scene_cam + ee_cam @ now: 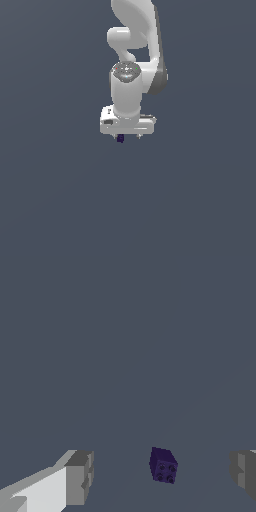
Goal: Pick up the object and move it to a goal position.
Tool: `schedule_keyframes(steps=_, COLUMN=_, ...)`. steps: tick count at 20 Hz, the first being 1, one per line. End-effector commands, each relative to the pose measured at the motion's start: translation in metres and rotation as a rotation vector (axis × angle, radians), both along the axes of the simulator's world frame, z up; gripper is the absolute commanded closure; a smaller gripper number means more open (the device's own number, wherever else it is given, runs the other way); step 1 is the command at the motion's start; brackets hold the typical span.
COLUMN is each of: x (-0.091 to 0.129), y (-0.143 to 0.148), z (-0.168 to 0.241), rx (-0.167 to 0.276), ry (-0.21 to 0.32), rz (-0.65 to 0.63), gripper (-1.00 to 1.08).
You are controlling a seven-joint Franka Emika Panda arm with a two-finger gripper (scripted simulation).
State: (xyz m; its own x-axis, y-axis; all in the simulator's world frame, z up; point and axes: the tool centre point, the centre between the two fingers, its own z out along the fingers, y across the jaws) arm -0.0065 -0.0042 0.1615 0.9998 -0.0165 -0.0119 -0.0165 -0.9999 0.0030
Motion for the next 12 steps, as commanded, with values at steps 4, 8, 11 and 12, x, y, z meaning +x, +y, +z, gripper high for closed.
schedule_keyframes(steps=4, x=-0.001, y=-0.005, z=0.0, rx=0.002, ry=0.0, rz=-0.016, gripper=-0.92)
schedule_keyframes(steps=8, x=-0.003, y=-0.024, z=0.003, rx=0.009, ry=0.0, rz=-0.072, gripper=-0.92)
schedule_keyframes(steps=11, x=-0.004, y=-0.029, z=0.004, rx=0.011, ry=0.0, rz=-0.088, gripper=-0.92)
schedule_keyframes(steps=12, x=-0.004, y=-0.029, z=0.004, rx=0.011, ry=0.0, rz=-0.086, gripper=-0.92)
